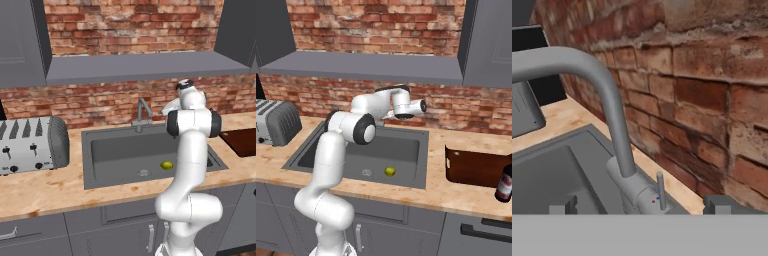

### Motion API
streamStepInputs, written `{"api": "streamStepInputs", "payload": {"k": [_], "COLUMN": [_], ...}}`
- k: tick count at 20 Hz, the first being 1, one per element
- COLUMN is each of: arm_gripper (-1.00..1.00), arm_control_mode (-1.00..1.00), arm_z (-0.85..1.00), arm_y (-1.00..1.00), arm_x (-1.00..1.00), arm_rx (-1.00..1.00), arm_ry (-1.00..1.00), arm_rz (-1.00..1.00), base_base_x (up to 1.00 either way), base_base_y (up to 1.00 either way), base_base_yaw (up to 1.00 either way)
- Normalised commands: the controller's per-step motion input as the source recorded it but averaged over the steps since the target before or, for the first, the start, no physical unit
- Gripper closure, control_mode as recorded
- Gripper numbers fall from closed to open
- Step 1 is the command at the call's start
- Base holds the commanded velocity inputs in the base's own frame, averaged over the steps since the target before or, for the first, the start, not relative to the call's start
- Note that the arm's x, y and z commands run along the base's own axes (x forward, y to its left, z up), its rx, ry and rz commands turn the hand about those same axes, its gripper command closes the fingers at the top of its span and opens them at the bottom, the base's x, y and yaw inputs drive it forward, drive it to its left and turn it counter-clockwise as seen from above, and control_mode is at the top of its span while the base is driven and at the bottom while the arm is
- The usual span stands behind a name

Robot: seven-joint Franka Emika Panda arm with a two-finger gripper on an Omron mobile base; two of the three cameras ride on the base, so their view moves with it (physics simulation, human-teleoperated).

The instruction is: Pick up all produce items and place them in the sink. Turn on the sink faucet to wash them. Then turn the sink off and put them in the tray.

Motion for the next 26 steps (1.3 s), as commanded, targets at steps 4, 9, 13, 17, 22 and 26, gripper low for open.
{"api": "streamStepInputs", "payload": {"k": [4, 9, 13, 17, 22, 26], "arm_gripper": [-1.00, -1.00, -1.00, -1.00, -1.00, -1.00], "arm_control_mode": [-1.00, -1.00, -1.00, -1.00, -1.00, -1.00], "arm_z": [-0.05, -0.10, -0.13, -0.10, -0.06, -0.05], "arm_y": [0.12, 0.01, 0.00, 0.00, 0.02, 0.07], "arm_x": [0.12, 0.13, 0.11, 0.12, 0.14, 0.14], "arm_rx": [0.00, 0.00, 0.00, 0.00, 0.00, 0.00], "arm_ry": [0.00, 0.00, 0.00, 0.00, 0.00, 0.00], "arm_rz": [0.00, 0.00, 0.00, 0.00, 0.00, 0.00], "base_base_x": [0.00, 0.00, 0.00, 0.00, 0.00, 0.00], "base_base_y": [0.00, 0.00, 0.00, 0.00, 0.00, 0.00], "base_base_yaw": [0.00, 0.00, 0.00, 0.00, 0.00, 0.00]}}
